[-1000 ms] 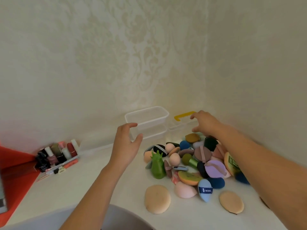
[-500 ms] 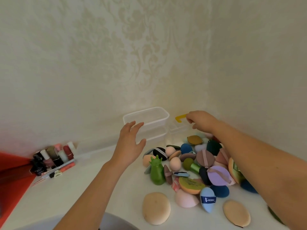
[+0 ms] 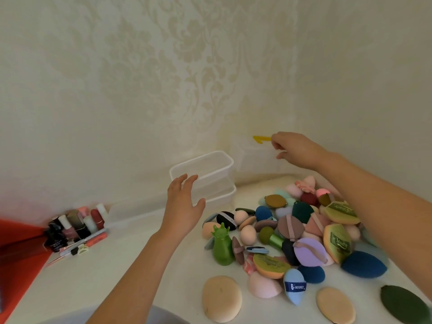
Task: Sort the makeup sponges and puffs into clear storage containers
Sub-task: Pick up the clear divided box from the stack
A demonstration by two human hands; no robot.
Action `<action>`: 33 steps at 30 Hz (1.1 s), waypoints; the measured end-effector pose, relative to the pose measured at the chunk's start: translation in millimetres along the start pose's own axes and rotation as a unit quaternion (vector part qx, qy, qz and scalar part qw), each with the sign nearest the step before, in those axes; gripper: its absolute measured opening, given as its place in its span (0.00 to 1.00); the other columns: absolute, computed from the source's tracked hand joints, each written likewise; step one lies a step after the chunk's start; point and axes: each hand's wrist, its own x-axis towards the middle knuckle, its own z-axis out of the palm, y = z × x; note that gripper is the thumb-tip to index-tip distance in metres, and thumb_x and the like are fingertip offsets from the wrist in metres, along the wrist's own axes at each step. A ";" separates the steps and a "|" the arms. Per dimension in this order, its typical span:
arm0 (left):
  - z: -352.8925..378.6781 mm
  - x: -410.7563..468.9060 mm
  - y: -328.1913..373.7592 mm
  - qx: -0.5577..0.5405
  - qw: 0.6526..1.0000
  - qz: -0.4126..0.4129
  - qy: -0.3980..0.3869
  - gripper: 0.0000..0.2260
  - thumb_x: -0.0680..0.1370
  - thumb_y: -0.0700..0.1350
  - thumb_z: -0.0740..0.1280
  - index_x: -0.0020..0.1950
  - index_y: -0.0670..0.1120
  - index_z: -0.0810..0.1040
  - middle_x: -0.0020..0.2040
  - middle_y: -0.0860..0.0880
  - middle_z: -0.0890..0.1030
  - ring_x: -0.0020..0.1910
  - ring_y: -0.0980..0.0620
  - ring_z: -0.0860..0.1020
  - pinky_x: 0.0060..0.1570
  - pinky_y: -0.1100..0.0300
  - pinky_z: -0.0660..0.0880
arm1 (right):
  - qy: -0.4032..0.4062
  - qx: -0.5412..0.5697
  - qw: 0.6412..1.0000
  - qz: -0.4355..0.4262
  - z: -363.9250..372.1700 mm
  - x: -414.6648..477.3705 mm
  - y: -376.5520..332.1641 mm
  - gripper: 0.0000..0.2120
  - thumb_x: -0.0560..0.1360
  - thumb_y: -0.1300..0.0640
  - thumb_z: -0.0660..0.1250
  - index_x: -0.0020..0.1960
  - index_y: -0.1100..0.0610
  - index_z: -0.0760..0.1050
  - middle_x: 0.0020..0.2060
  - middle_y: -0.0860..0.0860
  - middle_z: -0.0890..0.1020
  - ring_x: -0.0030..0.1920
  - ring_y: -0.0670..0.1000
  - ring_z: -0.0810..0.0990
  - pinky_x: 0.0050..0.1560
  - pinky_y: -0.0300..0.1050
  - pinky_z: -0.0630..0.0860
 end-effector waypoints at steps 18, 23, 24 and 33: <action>-98.9 -9.3 79.3 -0.604 0.753 -0.251 -0.077 0.40 0.66 0.67 0.67 0.69 0.43 0.64 0.62 0.42 0.73 0.62 0.42 0.74 0.62 0.42 0.70 | 0.178 -0.171 0.933 -0.261 -115.6 -36.0 -122.4 0.16 0.64 0.72 0.72 0.45 0.61 0.69 0.40 0.58 0.76 0.41 0.59 0.75 0.35 0.50 0.72; -126.4 -40.9 80.0 -0.634 0.739 -0.211 -0.089 0.25 0.70 0.60 0.70 0.63 0.50 0.77 0.60 0.46 0.80 0.56 0.46 0.79 0.52 0.48 0.73 | 0.214 -0.209 0.881 -0.367 -117.2 -65.6 -179.6 0.15 0.64 0.75 0.61 0.45 0.59 0.69 0.38 0.55 0.75 0.37 0.56 0.74 0.28 0.47 0.71; -127.0 -47.2 75.8 -0.648 0.727 -0.216 -0.062 0.24 0.70 0.56 0.71 0.64 0.50 0.76 0.63 0.45 0.78 0.58 0.46 0.78 0.52 0.47 0.73 | 0.226 -0.197 0.881 -0.367 -117.7 -70.6 -186.2 0.13 0.65 0.74 0.63 0.45 0.60 0.72 0.39 0.55 0.76 0.39 0.56 0.74 0.29 0.47 0.71; -104.1 -117.7 74.5 -0.696 0.702 -0.139 0.064 0.20 0.73 0.52 0.69 0.64 0.48 0.76 0.60 0.45 0.80 0.61 0.45 0.77 0.49 0.51 0.77 | 0.257 0.538 0.784 0.171 -78.4 -143.4 -213.2 0.28 0.71 0.41 0.68 0.65 0.54 0.66 0.55 0.48 0.75 0.53 0.47 0.79 0.55 0.41 0.77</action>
